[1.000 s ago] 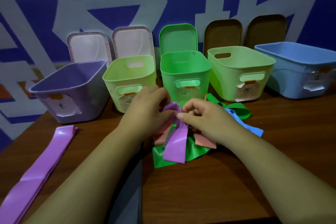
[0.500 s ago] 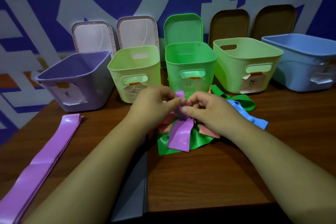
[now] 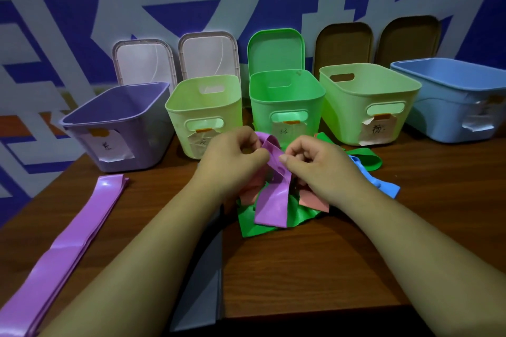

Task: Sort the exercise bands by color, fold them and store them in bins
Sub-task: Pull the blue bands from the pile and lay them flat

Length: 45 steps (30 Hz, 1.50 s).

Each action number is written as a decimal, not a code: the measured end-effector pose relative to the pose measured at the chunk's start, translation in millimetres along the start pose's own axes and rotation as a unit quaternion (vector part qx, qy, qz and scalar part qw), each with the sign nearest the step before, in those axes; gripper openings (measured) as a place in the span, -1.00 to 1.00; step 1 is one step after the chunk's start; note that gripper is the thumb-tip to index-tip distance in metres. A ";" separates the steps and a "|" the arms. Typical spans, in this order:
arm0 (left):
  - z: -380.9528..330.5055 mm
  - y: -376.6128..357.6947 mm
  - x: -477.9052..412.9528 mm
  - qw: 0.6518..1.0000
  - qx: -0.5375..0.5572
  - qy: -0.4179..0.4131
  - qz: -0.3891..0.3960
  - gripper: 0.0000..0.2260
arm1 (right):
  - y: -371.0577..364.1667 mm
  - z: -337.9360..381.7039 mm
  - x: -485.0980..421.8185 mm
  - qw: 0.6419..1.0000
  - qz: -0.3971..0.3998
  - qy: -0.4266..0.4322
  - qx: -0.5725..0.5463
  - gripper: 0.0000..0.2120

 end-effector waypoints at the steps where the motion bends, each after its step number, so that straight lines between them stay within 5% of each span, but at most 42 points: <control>1: -3.5 4.4 0.5 0.999 -0.018 -0.017 -0.023 -0.90 | 4.3 2.1 0.5 1.000 -0.019 0.001 0.003 -0.86; 12: 19.7 67.7 1.6 0.970 0.008 0.000 -0.243 -0.90 | 53.4 -15.3 9.0 0.976 -0.204 -0.073 0.024 -0.86; 22: 34.0 102.6 16.7 0.925 0.059 0.027 -0.375 -0.93 | 68.5 -32.1 14.2 0.954 -0.260 -0.149 0.028 -0.86; 27: 39.1 84.4 6.1 0.949 0.053 0.045 -0.307 -0.89 | 68.3 -34.9 13.5 0.954 -0.253 -0.158 0.015 -0.91; 31: 42.3 57.0 -4.2 0.980 0.051 0.083 -0.173 -0.82 | 60.0 -26.0 10.6 0.969 -0.211 -0.114 0.063 -0.70; 35: 28.2 36.6 -5.2 0.998 0.029 0.034 -0.052 -0.71 | 54.8 -22.8 9.3 0.970 -0.191 -0.113 0.098 -0.75; 39: 11.0 13.5 -2.8 0.991 -0.095 -0.050 0.077 -0.77 | 48.2 -14.1 9.1 0.968 -0.135 -0.087 0.190 -0.73; 45: 11.7 -8.4 -0.7 0.975 -0.151 -0.088 0.138 -0.65 | 34.9 2.1 10.7 0.949 -0.081 -0.031 0.302 -0.42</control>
Point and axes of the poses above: each hand's wrist, its own x-axis away from the middle knuckle, its own y-axis out of the back of the hand, z = x × y, the point moved 9 cm from there along -x, towards the middle knuckle
